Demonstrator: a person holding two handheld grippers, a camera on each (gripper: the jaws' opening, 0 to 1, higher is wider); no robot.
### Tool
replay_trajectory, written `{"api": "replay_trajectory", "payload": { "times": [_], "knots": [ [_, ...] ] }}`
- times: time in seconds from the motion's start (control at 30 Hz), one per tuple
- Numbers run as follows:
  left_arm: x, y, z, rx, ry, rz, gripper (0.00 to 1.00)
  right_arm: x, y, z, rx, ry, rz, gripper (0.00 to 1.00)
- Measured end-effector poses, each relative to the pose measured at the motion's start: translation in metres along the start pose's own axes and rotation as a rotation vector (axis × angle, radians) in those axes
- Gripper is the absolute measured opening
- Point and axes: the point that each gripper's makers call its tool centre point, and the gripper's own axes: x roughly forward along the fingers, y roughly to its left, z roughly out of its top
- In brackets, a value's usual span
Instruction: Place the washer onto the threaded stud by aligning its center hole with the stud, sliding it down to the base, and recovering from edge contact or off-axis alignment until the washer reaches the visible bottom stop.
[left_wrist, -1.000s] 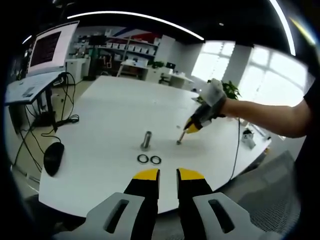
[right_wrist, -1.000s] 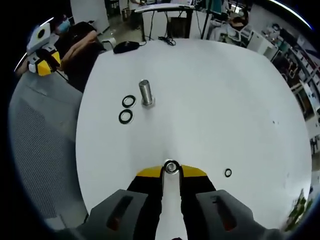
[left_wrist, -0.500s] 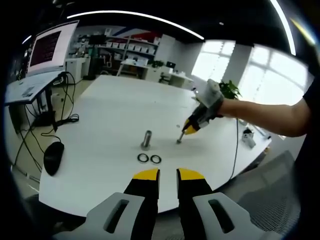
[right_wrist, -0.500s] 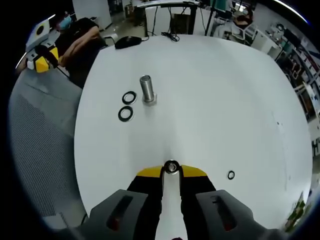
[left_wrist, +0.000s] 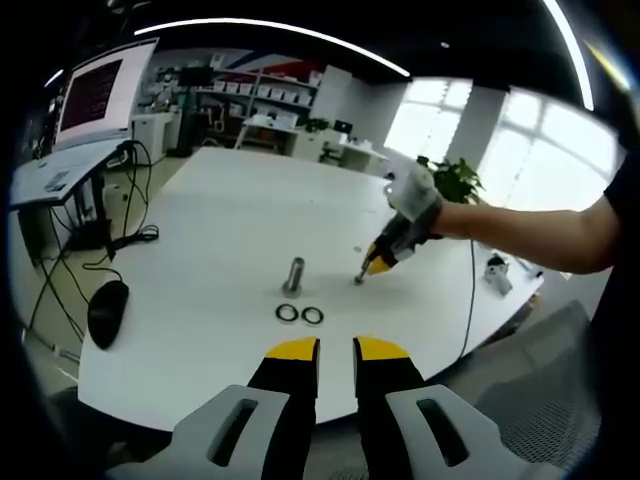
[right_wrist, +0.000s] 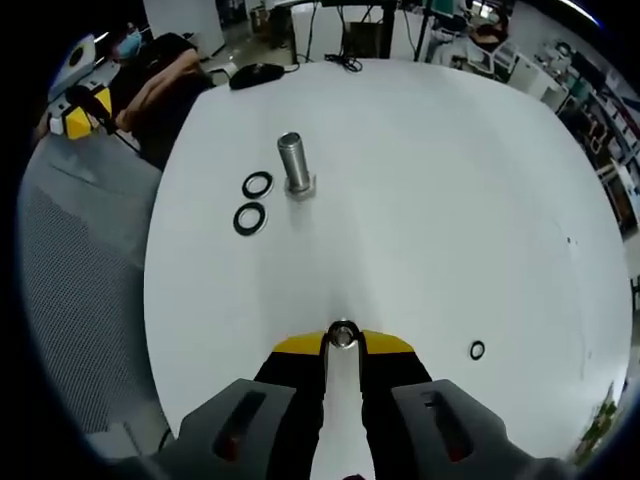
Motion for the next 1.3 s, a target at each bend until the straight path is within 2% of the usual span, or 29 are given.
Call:
{"api": "replay_trajectory", "payload": {
  "times": [0.8, 1.17, 1.27, 1.3],
  "knots": [
    [0.0, 0.001, 0.0, -0.004, 0.006, 0.005, 0.11, 0.021, 0.003, -0.007, -0.008, 0.039, 0.02, 0.14],
    [0.0, 0.001, -0.001, -0.005, 0.007, 0.006, 0.11, 0.021, 0.004, -0.009, -0.005, 0.042, 0.027, 0.14],
    [0.0, 0.001, 0.0, -0.006, 0.004, 0.007, 0.11, 0.023, 0.005, -0.008, 0.028, 0.037, 0.034, 0.28],
    [0.0, 0.001, 0.0, -0.006, 0.004, 0.007, 0.11, 0.023, 0.004, -0.01, 0.028, 0.042, 0.033, 0.29]
  ]
}}
